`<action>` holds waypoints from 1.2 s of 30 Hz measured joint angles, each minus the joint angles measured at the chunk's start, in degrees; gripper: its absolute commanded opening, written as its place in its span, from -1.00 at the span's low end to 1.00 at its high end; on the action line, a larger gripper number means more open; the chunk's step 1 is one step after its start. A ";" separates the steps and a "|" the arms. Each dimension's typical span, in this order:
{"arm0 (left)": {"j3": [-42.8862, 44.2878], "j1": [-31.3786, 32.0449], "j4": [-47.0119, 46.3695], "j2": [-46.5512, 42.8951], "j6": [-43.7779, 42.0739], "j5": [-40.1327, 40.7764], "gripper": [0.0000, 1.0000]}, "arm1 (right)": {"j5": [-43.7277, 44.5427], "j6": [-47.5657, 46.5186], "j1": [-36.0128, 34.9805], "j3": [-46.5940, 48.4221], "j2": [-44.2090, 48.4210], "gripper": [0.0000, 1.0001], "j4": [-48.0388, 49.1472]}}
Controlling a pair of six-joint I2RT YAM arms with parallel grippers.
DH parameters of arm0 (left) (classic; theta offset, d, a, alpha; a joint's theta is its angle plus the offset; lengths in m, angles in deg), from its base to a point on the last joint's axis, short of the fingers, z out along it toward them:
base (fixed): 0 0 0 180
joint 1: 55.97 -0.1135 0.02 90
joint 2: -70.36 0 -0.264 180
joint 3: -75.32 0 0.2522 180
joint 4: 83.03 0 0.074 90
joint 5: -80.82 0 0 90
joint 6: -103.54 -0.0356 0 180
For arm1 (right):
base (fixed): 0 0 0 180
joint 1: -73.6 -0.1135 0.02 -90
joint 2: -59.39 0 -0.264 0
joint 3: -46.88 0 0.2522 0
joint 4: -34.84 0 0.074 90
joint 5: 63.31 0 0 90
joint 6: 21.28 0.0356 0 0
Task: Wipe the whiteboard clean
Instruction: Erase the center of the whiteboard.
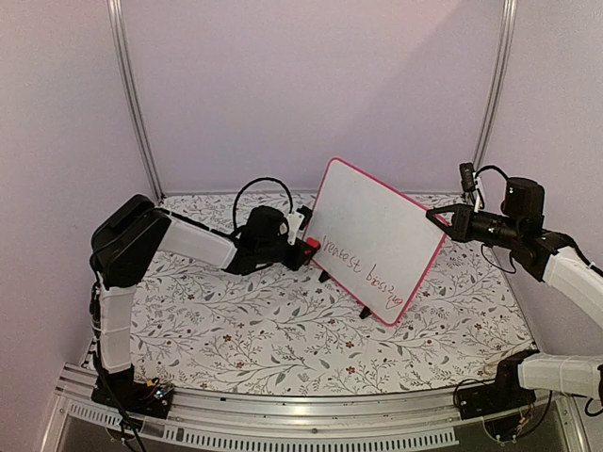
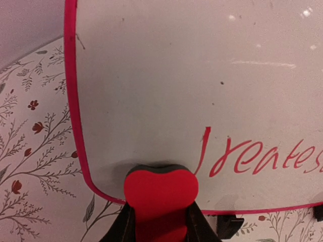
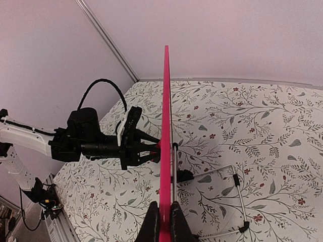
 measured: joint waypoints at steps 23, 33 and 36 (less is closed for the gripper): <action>1.53 -0.24 3.13 1.95 1.27 -0.37 -1.00 | 0.90 0.81 0.00 -0.02 0.20 -1.00 -0.28; 0.22 -0.28 3.52 2.25 1.27 -0.48 -1.00 | 0.83 0.79 0.00 -0.02 0.20 -1.00 -0.28; 0.22 -0.28 3.93 2.34 1.27 -0.48 -1.00 | 0.83 0.79 0.00 -0.02 0.20 -1.00 -0.28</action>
